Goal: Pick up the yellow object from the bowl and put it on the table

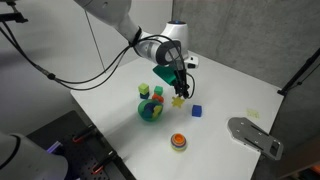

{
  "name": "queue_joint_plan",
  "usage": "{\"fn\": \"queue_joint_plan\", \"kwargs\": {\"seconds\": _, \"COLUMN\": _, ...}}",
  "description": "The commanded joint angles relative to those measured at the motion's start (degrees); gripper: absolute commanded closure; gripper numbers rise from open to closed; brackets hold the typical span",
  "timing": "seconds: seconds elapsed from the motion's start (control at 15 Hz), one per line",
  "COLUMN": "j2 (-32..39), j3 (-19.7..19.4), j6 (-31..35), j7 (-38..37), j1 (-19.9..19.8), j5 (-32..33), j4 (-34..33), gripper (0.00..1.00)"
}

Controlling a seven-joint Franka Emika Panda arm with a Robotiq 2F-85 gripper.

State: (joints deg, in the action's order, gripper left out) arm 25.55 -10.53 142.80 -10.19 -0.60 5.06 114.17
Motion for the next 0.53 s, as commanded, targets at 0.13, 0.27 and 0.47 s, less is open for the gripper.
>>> {"fn": "queue_joint_plan", "kwargs": {"seconds": 0.13, "j2": -5.0, "j3": 0.5, "j6": -7.1, "j7": -0.8, "j1": 1.0, "j5": 2.5, "j4": 0.6, "gripper": 0.25}}
{"fn": "queue_joint_plan", "kwargs": {"seconds": 0.27, "j2": -8.3, "j3": 1.1, "j6": -10.9, "j7": -0.7, "j1": 1.5, "j5": 2.8, "j4": 1.5, "gripper": 0.08}}
{"fn": "queue_joint_plan", "kwargs": {"seconds": 0.47, "j2": -14.0, "j3": 2.7, "j6": -18.0, "j7": -0.7, "j1": 1.7, "j5": 2.4, "j4": 2.2, "gripper": 0.0}}
